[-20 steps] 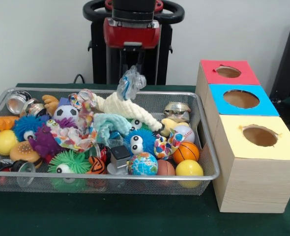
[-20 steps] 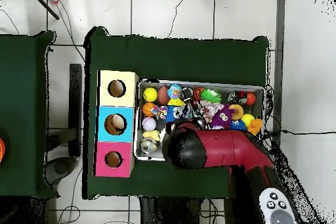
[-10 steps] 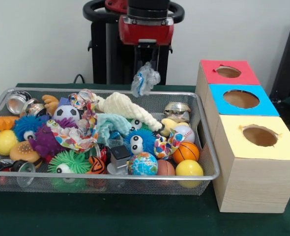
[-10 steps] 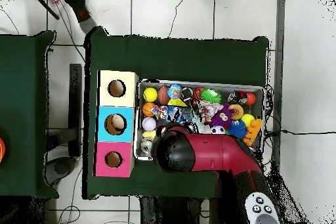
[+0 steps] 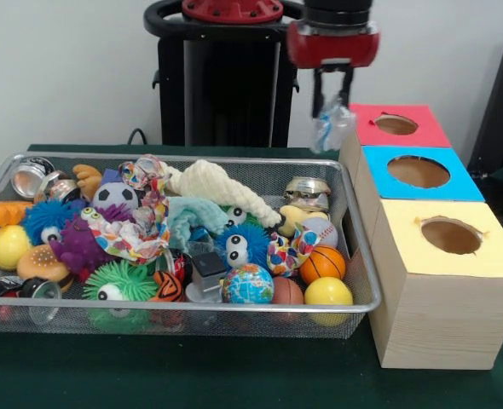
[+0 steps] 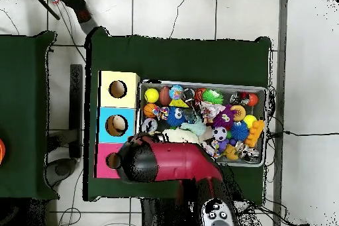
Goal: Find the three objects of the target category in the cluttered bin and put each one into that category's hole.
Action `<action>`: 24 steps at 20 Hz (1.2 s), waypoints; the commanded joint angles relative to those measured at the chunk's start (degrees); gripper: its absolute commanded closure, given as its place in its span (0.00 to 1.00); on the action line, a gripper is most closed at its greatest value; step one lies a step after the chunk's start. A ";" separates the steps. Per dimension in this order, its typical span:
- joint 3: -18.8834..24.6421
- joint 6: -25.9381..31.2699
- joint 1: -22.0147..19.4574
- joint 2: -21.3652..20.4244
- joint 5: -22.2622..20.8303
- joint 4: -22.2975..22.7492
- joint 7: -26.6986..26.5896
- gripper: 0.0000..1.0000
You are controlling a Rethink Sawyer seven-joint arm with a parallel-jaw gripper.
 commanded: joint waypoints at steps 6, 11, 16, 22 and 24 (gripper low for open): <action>-7.12 6.14 13.75 -1.88 7.31 1.58 23.38 1.00; -10.48 2.86 20.78 1.81 7.90 -0.85 27.94 1.00; -12.41 1.39 24.42 3.64 8.60 -2.55 29.94 1.00; -14.45 -1.01 27.91 5.84 8.69 -3.95 32.29 1.00; -15.36 -2.97 28.87 6.46 8.44 -4.16 33.06 1.00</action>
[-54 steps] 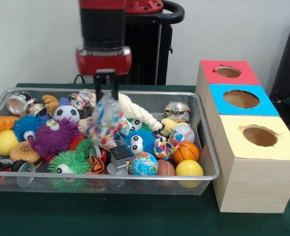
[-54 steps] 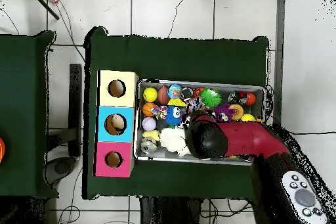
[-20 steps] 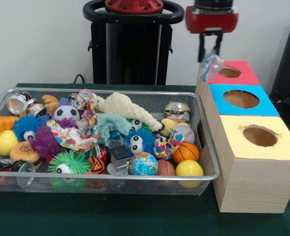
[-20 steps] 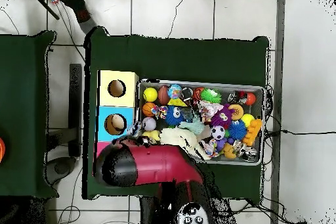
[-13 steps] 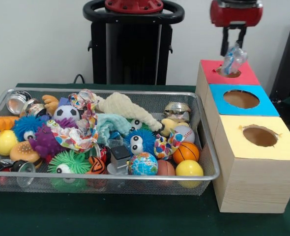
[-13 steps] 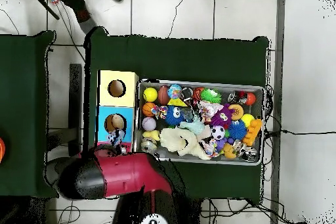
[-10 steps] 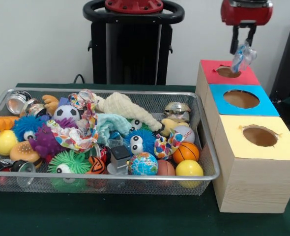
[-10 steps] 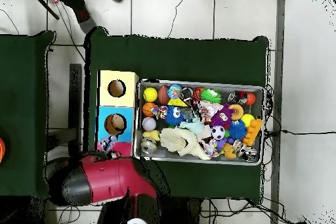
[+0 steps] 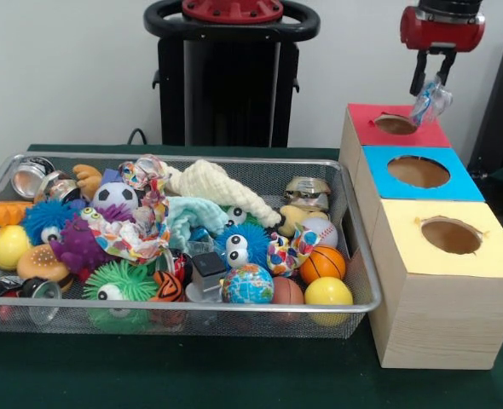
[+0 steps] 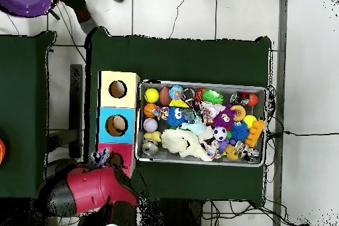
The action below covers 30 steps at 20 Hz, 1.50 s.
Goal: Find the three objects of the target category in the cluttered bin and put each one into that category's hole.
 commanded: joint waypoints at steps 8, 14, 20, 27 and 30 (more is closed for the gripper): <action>-5.36 -11.16 3.12 4.83 3.76 -3.52 16.78 1.00; -4.28 -12.90 2.76 4.61 6.07 -2.67 16.23 1.00; -5.45 -13.85 3.80 5.43 7.45 -3.77 15.94 1.00; -9.21 -13.37 6.61 8.11 8.32 -6.25 15.99 1.00; -10.81 -12.26 7.41 9.31 8.39 -7.24 15.62 1.00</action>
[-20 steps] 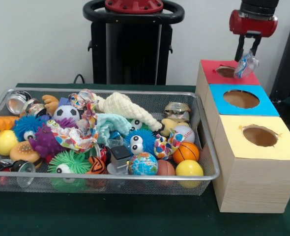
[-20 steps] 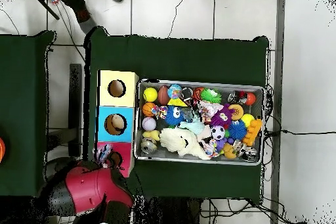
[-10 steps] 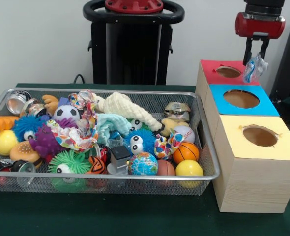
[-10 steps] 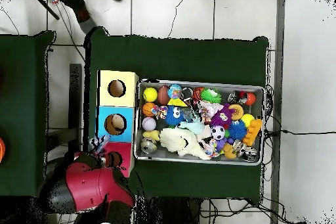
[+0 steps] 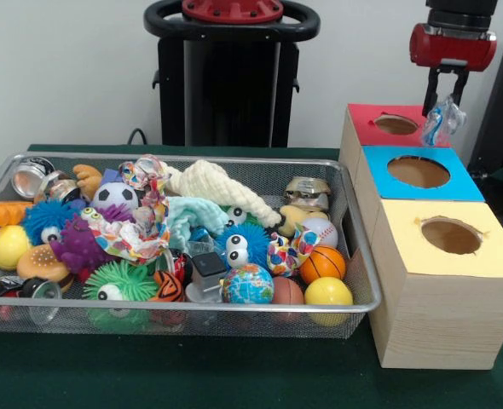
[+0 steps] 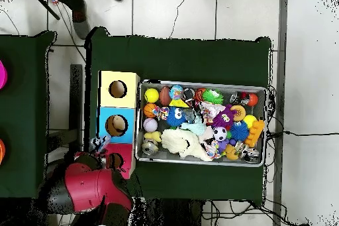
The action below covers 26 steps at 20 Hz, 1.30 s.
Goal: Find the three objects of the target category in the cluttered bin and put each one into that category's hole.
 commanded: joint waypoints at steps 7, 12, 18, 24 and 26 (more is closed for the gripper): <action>-5.55 -3.57 1.89 7.22 2.93 -6.10 12.66 1.00; -6.67 -5.37 2.61 8.77 3.37 -6.71 13.03 1.00; -6.50 -7.53 2.44 10.83 4.76 -7.82 12.99 1.00; -6.91 -7.58 3.31 12.33 7.31 -9.49 13.52 1.00; -7.10 -6.81 3.45 12.62 8.01 -9.93 13.34 1.00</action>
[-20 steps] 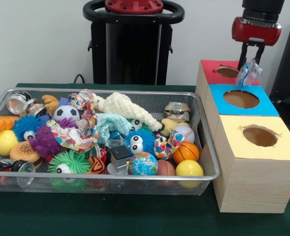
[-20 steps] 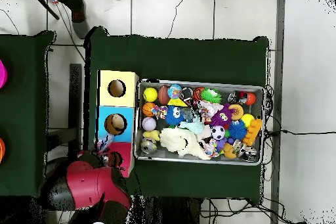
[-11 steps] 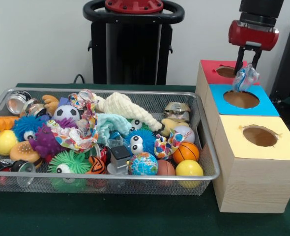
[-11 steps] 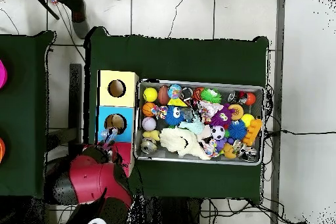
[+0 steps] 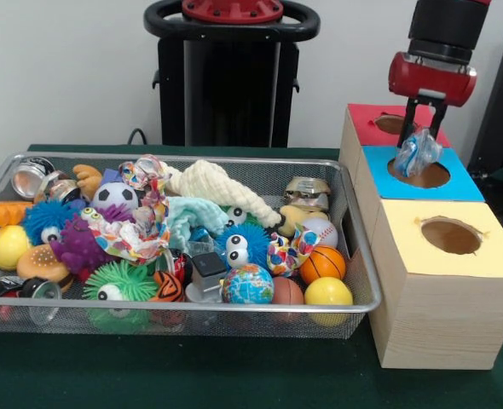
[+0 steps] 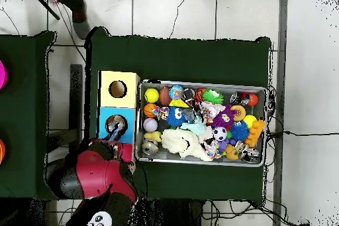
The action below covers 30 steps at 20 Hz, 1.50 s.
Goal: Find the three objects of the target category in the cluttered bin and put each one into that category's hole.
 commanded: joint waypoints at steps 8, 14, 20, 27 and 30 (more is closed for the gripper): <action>3.60 4.37 -2.21 3.61 6.21 -5.07 10.39 0.00; 7.29 6.28 -5.20 1.00 6.85 -2.93 9.83 0.00; 7.16 4.22 -5.88 1.58 4.99 -2.74 8.78 0.00; 6.13 4.64 -5.63 1.64 4.22 -3.08 8.40 1.00; 5.33 5.08 -5.50 1.14 4.57 -3.95 8.77 1.00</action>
